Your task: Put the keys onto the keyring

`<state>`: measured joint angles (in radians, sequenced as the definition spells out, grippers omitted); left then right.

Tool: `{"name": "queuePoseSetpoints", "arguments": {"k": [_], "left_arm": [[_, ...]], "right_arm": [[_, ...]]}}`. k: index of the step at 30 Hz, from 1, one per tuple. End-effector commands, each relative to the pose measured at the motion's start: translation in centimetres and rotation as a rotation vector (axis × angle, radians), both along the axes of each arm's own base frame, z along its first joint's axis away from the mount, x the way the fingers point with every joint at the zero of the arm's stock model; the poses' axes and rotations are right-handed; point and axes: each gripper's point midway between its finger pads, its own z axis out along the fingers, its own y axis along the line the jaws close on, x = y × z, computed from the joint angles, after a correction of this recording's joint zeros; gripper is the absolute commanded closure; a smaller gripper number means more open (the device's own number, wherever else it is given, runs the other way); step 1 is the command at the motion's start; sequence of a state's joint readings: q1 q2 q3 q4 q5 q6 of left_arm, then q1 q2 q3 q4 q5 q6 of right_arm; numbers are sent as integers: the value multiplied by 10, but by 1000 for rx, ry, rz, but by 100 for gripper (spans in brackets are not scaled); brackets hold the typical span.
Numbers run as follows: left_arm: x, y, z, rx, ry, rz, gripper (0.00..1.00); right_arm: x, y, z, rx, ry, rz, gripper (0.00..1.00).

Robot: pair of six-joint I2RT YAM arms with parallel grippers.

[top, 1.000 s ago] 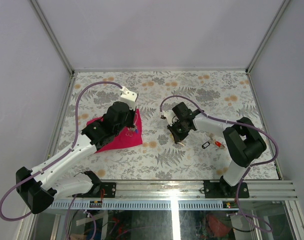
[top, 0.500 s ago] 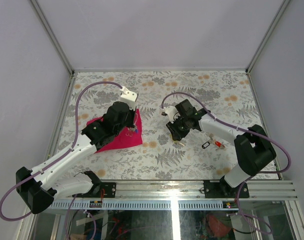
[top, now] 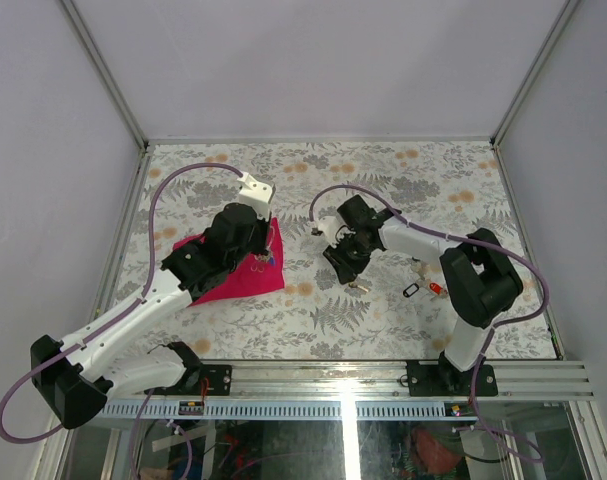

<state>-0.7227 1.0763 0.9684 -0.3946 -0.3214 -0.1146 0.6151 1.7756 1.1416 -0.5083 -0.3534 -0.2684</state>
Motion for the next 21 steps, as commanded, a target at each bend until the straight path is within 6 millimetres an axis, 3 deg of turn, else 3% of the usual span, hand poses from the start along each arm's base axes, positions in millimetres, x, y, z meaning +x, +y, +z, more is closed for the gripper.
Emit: {"name": "queuePoseSetpoints", "arguments": {"k": [1, 21], "left_arm": [[9, -2, 21, -48, -74, 8, 100], [10, -3, 19, -48, -67, 3, 100]], "right_arm": [[-1, 3, 0, -15, 15, 54, 58], [-4, 1, -16, -46, 56, 54, 67]]}}
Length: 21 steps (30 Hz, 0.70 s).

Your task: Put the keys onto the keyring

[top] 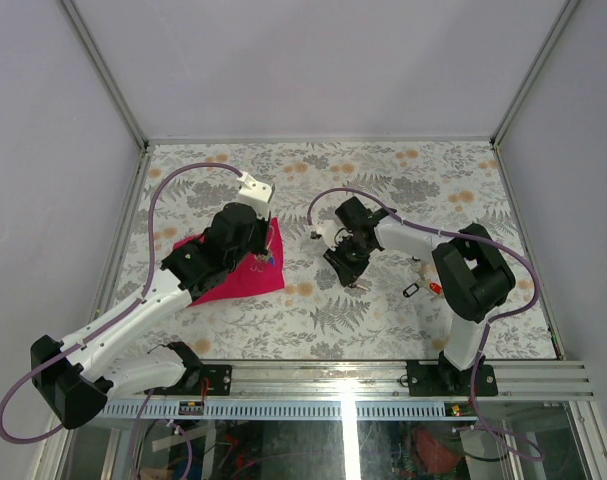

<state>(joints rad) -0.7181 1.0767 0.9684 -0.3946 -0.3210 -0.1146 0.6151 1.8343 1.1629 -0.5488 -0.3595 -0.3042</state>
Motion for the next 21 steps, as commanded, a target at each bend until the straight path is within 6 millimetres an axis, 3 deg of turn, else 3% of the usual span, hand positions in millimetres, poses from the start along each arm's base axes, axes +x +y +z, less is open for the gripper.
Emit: {"name": "queuePoseSetpoints", "arguments": {"k": [1, 9, 12, 16, 21], "left_arm": [[9, -5, 19, -48, -68, -1, 100], [9, -4, 19, -46, -66, 0, 100], [9, -3, 20, -48, -69, 2, 100], [9, 0, 23, -51, -80, 18, 100], [9, 6, 27, -56, -96, 49, 100]], "right_arm": [[1, 4, -2, -9, 7, 20, 68], [4, 6, 3, 4, -8, -2, 73], [7, 14, 20, 62, -36, -43, 66], [21, 16, 45, 98, -122, -220, 62], [31, -3, 59, 52, -211, -621, 61]]}}
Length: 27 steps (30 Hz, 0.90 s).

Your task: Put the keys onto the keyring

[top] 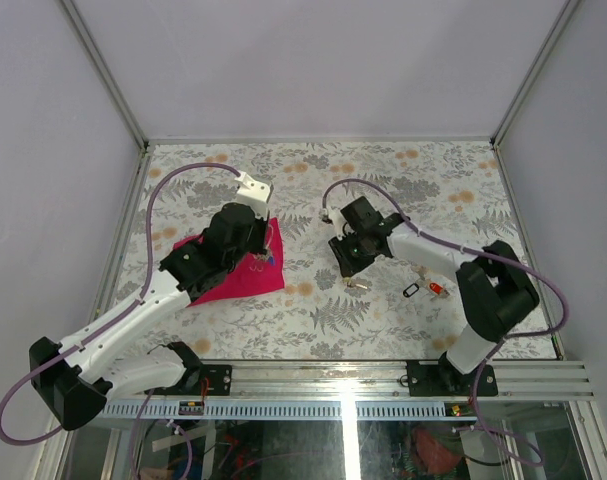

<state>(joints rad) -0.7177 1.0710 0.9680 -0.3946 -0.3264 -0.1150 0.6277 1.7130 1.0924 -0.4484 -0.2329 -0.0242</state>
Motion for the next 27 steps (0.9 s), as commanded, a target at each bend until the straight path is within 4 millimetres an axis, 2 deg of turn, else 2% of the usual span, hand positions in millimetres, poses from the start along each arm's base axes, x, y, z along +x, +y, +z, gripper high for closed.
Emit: {"name": "queuePoseSetpoints", "arguments": {"k": [1, 6, 12, 20, 27], "left_arm": [[9, 5, 25, -53, -90, 43, 100], [10, 3, 25, -54, -87, 36, 100], [10, 3, 22, -50, -80, 35, 100], [10, 0, 20, -48, -73, 24, 100], [10, -1, 18, -46, -67, 19, 100]], "right_arm": [[19, -4, 38, 28, -144, -385, 61], [14, -8, 39, -27, -188, -593, 60], [11, -3, 27, -117, -204, -701, 60], [7, 4, 3, -181, -162, -708, 60], [7, 6, -11, -207, -142, -698, 58]]}}
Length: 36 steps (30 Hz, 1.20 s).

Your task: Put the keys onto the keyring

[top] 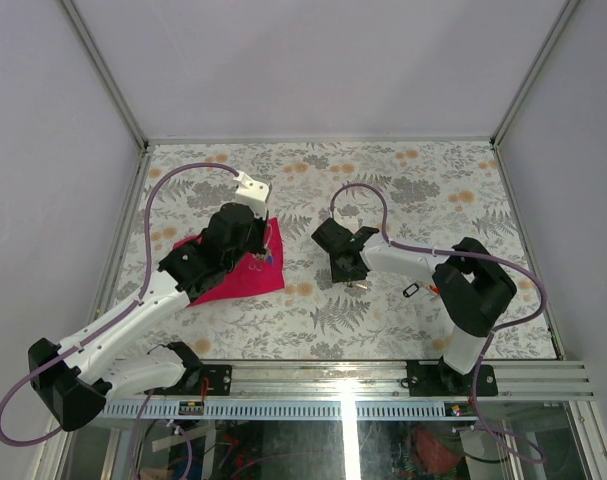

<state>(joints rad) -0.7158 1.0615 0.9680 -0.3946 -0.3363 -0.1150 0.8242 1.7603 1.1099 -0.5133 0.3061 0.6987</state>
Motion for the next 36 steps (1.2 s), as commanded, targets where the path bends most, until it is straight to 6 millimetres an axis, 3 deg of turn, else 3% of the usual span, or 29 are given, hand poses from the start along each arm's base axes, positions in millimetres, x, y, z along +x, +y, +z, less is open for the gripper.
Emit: {"name": "queuePoseSetpoints", "arguments": {"k": [1, 13, 36], "left_arm": [[10, -4, 14, -42, -55, 10, 100], [10, -5, 14, -43, -54, 4, 100], [10, -6, 13, -43, -49, -1, 100]], "right_arm": [[12, 8, 3, -12, -36, -20, 58], [8, 8, -6, -32, -5, -4, 62], [9, 3, 7, -60, -21, 76, 100]]}}
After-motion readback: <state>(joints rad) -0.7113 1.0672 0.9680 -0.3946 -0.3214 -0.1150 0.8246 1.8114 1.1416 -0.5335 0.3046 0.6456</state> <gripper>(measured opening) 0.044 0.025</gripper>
